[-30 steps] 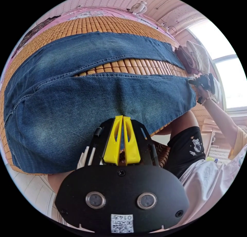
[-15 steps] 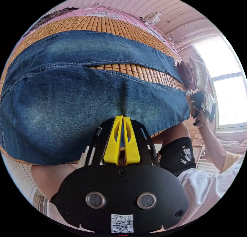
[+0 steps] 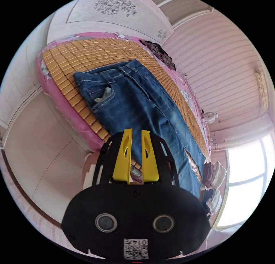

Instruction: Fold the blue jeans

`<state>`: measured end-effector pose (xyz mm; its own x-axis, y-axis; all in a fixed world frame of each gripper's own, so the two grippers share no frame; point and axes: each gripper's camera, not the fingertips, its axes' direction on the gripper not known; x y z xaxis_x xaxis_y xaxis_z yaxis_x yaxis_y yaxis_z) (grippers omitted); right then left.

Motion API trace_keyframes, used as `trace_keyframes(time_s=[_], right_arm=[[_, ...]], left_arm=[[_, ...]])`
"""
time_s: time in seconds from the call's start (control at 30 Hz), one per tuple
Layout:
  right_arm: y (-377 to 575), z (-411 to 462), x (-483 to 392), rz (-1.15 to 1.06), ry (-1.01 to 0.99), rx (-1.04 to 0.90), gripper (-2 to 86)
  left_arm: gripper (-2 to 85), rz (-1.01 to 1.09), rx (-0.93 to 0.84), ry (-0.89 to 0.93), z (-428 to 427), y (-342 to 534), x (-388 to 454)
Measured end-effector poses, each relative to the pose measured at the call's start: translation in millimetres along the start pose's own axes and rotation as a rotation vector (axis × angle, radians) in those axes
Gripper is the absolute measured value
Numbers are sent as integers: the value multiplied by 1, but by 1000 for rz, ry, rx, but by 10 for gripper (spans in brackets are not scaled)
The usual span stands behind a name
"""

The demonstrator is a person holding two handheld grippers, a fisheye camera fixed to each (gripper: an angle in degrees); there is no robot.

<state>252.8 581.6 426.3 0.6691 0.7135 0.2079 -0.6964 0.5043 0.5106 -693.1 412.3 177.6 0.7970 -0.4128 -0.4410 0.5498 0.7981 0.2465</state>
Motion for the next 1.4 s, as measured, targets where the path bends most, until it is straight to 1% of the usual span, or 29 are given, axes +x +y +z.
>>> trace_keyframes(time_s=[0.03, 0.1, 0.27, 0.37, 0.47, 0.53, 0.63, 0.7, 0.77, 0.83, 0.9, 1.03, 1.13, 1.27, 1.4], right_arm=[[-2, 3, 3, 13, 25, -38, 95], [-3, 3, 8, 36, 41, -27, 101], [-19, 17, 20, 73, -106, -72, 135], [-26, 19, 24, 90, -154, -39, 138], [-32, 27, 33, 167, -188, -44, 139], [-35, 33, 37, 195, -201, -64, 138], [-41, 40, 35, 205, -206, -76, 133], [-44, 42, 34, 208, -219, -79, 122], [-49, 39, 31, 212, -204, -40, 99], [-52, 31, 29, 218, -166, 24, 86], [-55, 28, 28, 216, -167, 64, 80], [-61, 33, 32, 216, -142, 40, 95], [-58, 37, 39, 218, -118, 29, 124], [-49, 43, 56, 255, -138, 22, 169], [-43, 47, 73, 288, -183, 9, 170]], left_arm=[[71, -35, 2, -24, -5, -2, -11], [79, -142, -5, -44, -16, -10, -44], [87, -239, 31, -10, -26, -31, -71], [94, -273, 36, -21, -24, -44, -77], [105, -252, -11, -90, -15, -54, -73], [103, -254, -9, -97, -14, -58, -69], [79, -242, -23, -105, -15, -66, -63], [44, -212, -61, -140, -17, -71, -60], [19, -198, -105, -152, -20, -76, -57], [8, -156, -118, -200, -25, -81, -48], [2, -66, -109, -277, -35, -83, -32], [0, -53, -79, -266, -54, -75, -33], [1, -23, -83, -279, -65, -65, -37], [5, -13, -96, -320, -74, -52, -39], [8, -27, -80, -299, -83, -48, -37]])
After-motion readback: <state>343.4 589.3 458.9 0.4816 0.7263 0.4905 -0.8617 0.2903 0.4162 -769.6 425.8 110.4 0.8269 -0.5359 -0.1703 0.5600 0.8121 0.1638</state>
